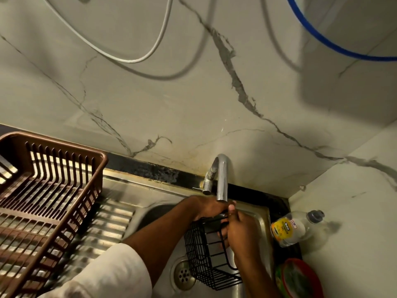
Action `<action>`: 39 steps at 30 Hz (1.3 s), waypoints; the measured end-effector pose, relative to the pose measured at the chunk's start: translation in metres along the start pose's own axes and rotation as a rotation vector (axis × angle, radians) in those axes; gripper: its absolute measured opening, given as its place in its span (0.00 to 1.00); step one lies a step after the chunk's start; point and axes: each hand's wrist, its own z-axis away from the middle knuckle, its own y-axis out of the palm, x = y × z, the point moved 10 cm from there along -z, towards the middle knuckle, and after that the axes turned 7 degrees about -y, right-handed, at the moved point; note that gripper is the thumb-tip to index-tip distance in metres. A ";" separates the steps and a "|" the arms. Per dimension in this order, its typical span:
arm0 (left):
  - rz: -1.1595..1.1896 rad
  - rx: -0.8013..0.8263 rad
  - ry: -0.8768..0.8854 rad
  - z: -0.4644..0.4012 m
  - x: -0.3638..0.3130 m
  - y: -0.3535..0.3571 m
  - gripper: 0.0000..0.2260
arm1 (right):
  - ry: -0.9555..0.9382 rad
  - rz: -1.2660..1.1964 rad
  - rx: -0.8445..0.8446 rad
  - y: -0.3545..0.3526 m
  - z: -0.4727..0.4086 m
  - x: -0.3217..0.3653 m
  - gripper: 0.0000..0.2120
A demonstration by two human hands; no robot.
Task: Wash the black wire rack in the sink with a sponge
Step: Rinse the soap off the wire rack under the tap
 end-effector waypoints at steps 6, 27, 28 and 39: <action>0.029 -0.079 -0.055 -0.025 0.032 -0.016 0.22 | -0.019 -0.161 0.003 -0.025 0.017 0.004 0.22; 0.591 -0.157 0.148 -0.009 0.019 -0.042 0.17 | 0.327 -0.823 0.151 -0.118 0.046 -0.070 0.18; 0.536 -0.190 0.174 -0.004 0.015 -0.041 0.14 | 0.289 -0.746 0.201 -0.116 0.043 -0.071 0.16; 0.036 -0.219 0.379 0.017 -0.046 0.003 0.18 | -0.038 0.014 0.111 -0.038 0.012 -0.034 0.26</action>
